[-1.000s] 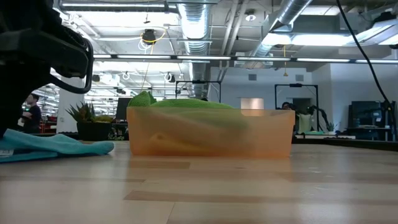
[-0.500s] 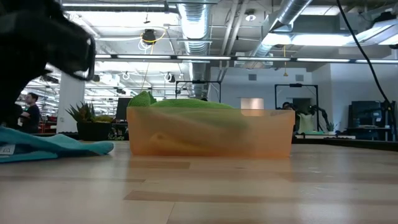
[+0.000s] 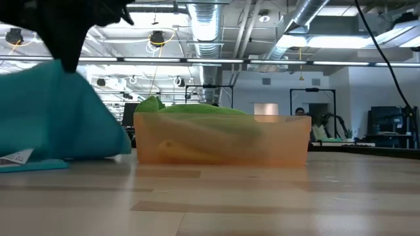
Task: Sort microfiber towel by color & place in baskets
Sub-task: Fold the blue towel
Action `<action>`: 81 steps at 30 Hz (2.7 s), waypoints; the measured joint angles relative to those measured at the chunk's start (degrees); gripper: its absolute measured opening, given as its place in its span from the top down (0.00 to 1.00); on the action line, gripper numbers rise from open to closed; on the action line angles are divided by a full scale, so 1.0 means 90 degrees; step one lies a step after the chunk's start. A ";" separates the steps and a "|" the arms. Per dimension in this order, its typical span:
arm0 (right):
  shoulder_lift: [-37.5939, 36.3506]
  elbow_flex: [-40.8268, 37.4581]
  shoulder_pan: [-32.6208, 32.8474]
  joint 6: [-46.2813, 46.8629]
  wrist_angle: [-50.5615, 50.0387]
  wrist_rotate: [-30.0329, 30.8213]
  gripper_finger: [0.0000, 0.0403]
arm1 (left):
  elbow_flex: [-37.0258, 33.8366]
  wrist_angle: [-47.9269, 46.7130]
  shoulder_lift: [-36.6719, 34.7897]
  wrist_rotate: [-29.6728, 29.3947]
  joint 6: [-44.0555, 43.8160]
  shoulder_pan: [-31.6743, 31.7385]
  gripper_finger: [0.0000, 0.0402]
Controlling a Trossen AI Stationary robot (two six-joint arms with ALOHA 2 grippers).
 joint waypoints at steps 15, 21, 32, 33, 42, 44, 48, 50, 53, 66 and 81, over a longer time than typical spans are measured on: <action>0.0276 -0.0007 0.0223 0.0189 0.0191 0.0025 0.55 | 0.1624 -0.2491 -0.0567 -0.1412 0.1970 0.1281 1.00; 0.0669 -0.0002 0.0257 0.0230 0.0138 0.0138 0.55 | 0.2361 -0.2478 -0.0561 -0.1734 0.3215 0.1757 1.00; 0.1187 0.0000 0.0253 0.0214 0.0998 0.0169 0.55 | 0.3493 -0.2475 -0.0557 -0.2081 0.5103 0.2880 1.00; 0.1232 -0.0001 0.0263 0.0183 0.1176 0.0170 0.55 | 0.3527 -0.2475 -0.0557 -0.2074 0.5239 0.2974 1.00; 0.1503 -0.0008 0.0704 -0.0155 0.2458 0.0206 0.55 | 0.4079 -0.2471 -0.0552 -0.2196 0.6269 0.3614 1.00; 0.1491 -0.0015 0.0714 -0.0287 0.2400 0.0390 0.55 | 0.4298 -0.2461 -0.0552 -0.2306 0.6469 0.3797 1.00; 0.1282 -0.0002 0.0671 -0.0129 0.2237 0.1067 0.55 | 0.4622 -0.2369 -0.0536 -0.2281 0.6935 0.4303 1.00; 0.1173 0.0001 0.0628 -0.0078 0.2242 0.1159 0.55 | 0.4637 -0.2270 -0.0505 -0.2222 0.7194 0.4589 1.00; 0.1056 0.0002 0.0600 -0.0005 0.2174 0.1168 0.55 | 0.4637 -0.2084 -0.0406 -0.2158 0.7671 0.4948 1.00; 0.0887 -0.0003 0.0529 0.0122 0.1251 0.1192 0.55 | 0.4637 -0.1686 0.0063 -0.0672 1.0339 0.6018 1.00; 0.0784 0.0000 0.0403 0.0352 0.0740 0.1185 0.55 | 0.3446 -0.2236 0.0540 0.0306 0.9914 0.5301 1.00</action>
